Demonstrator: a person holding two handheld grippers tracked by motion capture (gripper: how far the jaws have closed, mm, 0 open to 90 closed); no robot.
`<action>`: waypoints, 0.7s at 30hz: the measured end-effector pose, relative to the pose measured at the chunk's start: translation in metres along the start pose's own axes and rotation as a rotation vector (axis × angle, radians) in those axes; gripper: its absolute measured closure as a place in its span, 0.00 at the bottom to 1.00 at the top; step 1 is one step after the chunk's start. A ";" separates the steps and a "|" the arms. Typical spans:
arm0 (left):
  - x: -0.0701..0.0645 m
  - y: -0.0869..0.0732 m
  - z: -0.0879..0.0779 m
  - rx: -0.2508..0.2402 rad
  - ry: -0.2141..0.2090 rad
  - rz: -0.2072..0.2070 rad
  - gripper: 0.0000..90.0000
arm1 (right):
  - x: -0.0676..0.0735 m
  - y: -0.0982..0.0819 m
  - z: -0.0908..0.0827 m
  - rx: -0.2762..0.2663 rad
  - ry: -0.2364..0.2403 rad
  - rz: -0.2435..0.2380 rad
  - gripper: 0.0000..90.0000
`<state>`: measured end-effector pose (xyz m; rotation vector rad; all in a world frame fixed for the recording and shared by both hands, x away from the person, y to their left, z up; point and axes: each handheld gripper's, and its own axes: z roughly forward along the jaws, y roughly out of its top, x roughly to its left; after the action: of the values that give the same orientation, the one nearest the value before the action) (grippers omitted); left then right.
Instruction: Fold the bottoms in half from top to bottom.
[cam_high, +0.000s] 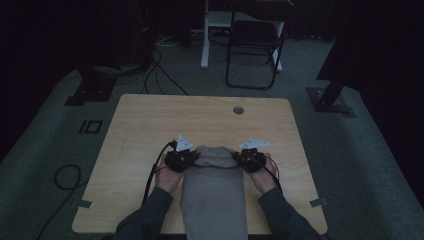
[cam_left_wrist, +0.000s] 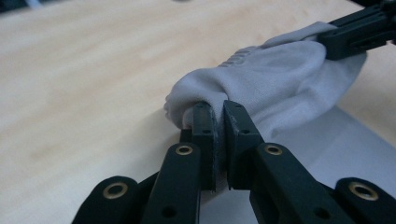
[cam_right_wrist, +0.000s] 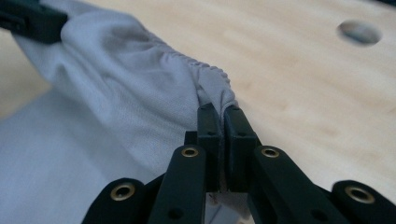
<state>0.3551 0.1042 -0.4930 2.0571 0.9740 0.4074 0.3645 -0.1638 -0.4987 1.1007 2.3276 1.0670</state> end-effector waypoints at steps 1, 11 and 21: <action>-0.008 -0.014 0.001 0.037 -0.019 0.001 0.93 | 0.004 -0.006 0.000 0.017 0.008 -0.005 0.98; -0.024 -0.050 0.018 0.156 0.002 0.068 0.92 | 0.021 -0.045 0.013 0.125 0.050 -0.007 0.97; -0.010 -0.045 0.032 0.105 0.016 0.022 0.92 | 0.012 -0.039 0.024 0.104 0.028 0.005 0.97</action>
<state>0.3439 0.0965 -0.5473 2.1640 1.0016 0.3922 0.3511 -0.1588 -0.5435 1.1363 2.4280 0.9778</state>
